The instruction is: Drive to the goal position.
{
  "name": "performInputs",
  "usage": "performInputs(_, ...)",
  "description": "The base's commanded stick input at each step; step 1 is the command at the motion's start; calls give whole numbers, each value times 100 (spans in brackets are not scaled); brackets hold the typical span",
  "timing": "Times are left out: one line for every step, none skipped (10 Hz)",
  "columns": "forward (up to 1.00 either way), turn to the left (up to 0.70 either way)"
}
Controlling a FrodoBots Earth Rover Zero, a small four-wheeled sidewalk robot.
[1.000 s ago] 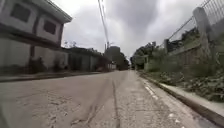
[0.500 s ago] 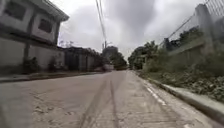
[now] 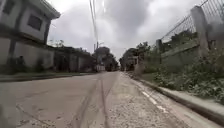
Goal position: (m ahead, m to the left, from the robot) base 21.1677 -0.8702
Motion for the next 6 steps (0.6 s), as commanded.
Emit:
performInputs(70,-33)
performInputs(70,-16)
performInputs(70,0)
performInputs(70,0)
performInputs(70,0)
performInputs(70,0)
